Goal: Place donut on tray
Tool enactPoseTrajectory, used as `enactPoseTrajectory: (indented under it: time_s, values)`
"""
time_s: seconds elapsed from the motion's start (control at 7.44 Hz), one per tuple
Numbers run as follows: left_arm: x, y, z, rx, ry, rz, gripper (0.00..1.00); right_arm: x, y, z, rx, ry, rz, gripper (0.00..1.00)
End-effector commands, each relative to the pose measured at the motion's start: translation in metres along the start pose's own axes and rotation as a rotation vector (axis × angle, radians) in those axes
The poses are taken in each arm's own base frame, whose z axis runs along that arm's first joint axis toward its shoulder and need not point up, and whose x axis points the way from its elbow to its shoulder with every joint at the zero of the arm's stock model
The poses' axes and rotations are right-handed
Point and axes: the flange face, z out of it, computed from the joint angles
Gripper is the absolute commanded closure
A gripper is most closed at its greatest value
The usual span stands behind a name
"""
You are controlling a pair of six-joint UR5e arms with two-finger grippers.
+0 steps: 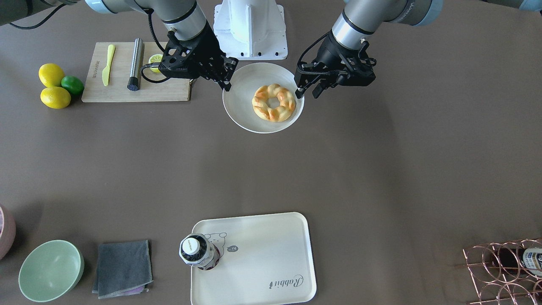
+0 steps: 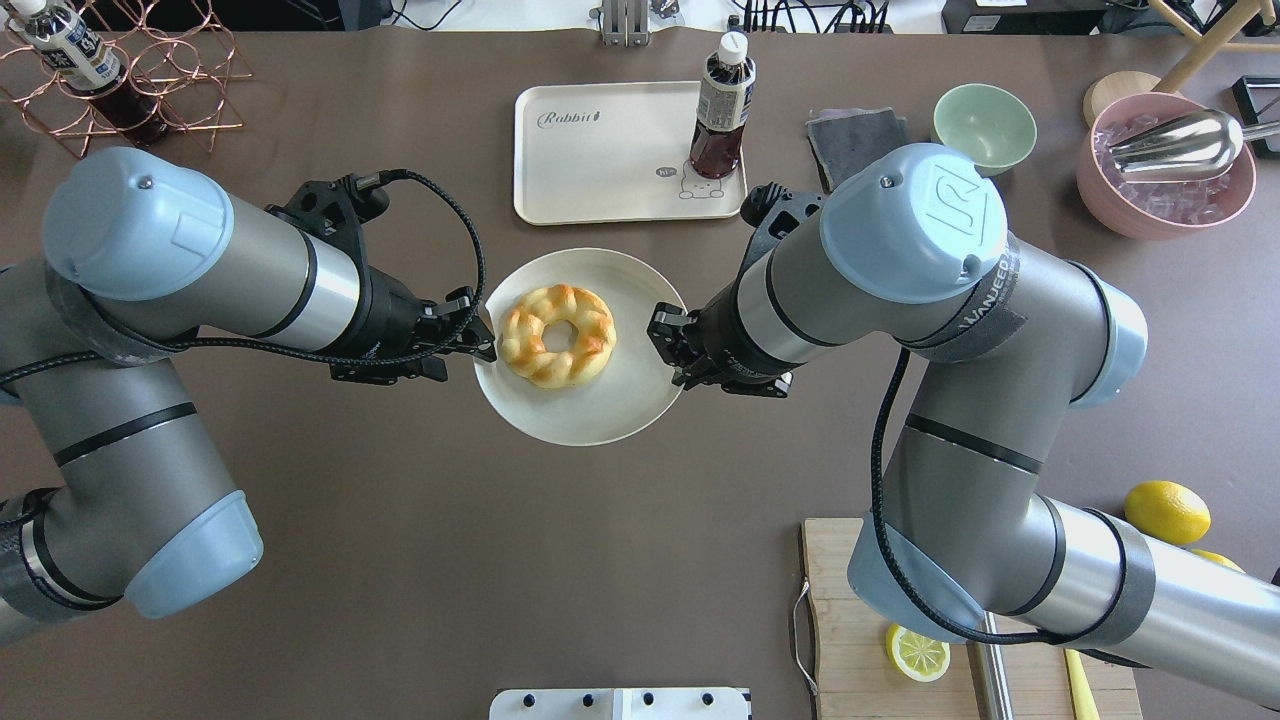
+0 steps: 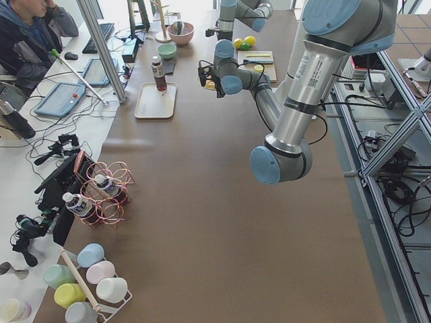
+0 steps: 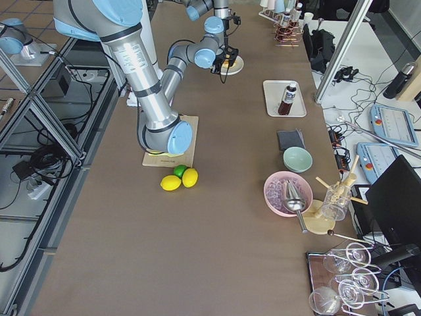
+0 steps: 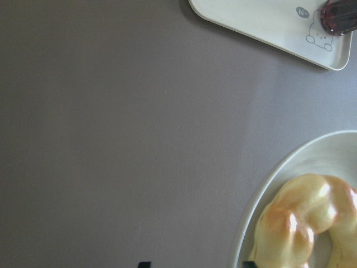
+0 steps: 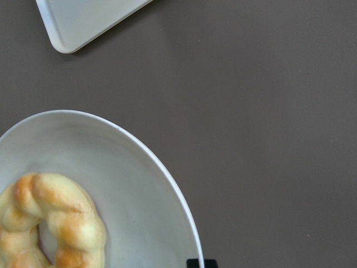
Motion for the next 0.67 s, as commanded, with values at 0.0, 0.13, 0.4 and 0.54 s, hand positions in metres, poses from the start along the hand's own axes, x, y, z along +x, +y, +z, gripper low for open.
enactPoseTrajectory:
  time_s: [0.0,0.13,0.4,0.54]
  values:
    - [0.0059,0.0009,-0.0016,0.0,0.009,-0.039,0.85,-0.0018,0.0015,-0.0012,-0.001,-0.005,-0.003,1.0]
    - [0.0054,0.001,0.0002,-0.001,0.006,-0.04,0.95,-0.0045,0.0032,-0.0024,-0.003,-0.013,-0.007,1.0]
    - [0.0056,0.0006,0.0013,-0.003,0.005,-0.041,1.0,-0.0068,0.0038,-0.0033,-0.003,-0.019,-0.01,1.0]
    - [0.0103,0.0018,-0.0006,-0.008,0.013,-0.037,1.0,-0.0061,0.0036,-0.0029,-0.003,-0.018,-0.009,0.95]
